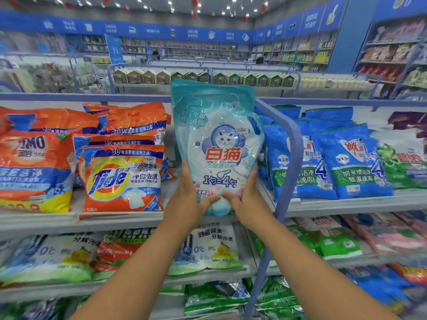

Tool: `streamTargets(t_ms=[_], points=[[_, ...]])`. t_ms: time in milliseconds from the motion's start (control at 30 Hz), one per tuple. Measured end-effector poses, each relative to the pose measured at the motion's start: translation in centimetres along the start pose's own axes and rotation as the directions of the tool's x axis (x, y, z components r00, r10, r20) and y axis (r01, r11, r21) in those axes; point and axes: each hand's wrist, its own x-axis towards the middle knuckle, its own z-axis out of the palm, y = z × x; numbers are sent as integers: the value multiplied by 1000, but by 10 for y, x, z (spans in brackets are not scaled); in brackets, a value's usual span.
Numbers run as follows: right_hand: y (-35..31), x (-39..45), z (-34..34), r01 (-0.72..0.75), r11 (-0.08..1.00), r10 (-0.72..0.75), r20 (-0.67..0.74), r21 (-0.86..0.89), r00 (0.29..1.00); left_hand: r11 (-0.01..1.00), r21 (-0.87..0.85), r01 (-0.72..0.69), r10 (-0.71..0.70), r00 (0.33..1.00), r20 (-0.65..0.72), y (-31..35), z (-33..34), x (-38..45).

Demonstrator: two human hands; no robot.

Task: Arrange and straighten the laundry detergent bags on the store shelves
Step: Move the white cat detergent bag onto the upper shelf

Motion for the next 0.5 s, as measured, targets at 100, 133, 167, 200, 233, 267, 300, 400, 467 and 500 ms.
streamTargets(t_ms=[100,133,167,200,233,267,300,400,467,500], points=[[-6,-17,5,-7,995,-3,-102,-98,995,996,84,37,-35,999,-23,4,2,-13],[-8,-24,7,-6,991,-12,-133,-136,991,992,119,35,-31,999,-37,4,3,-18],[-8,-32,9,3,981,-33,-152,-196,988,986,163,28,-20,998,-53,4,3,-24],[-7,-39,12,27,963,-71,-156,-268,985,977,211,22,-7,997,-71,3,1,-32],[-4,-45,14,66,940,-119,-142,-336,983,966,258,17,6,996,-87,1,0,-40],[1,-51,17,106,917,-161,-115,-386,980,953,302,13,17,995,-95,-2,-2,-50],[8,-56,21,132,901,-180,-80,-413,980,941,338,11,21,996,-92,-5,-3,-61],[22,-73,28,138,883,-146,17,-449,989,909,413,50,-36,998,-42,-17,-6,-92],[25,-85,30,138,872,-117,73,-469,990,881,468,63,-63,998,-17,-25,-7,-108],[26,-92,31,147,866,-113,100,-478,989,868,492,64,-70,998,-5,-28,-9,-115]])
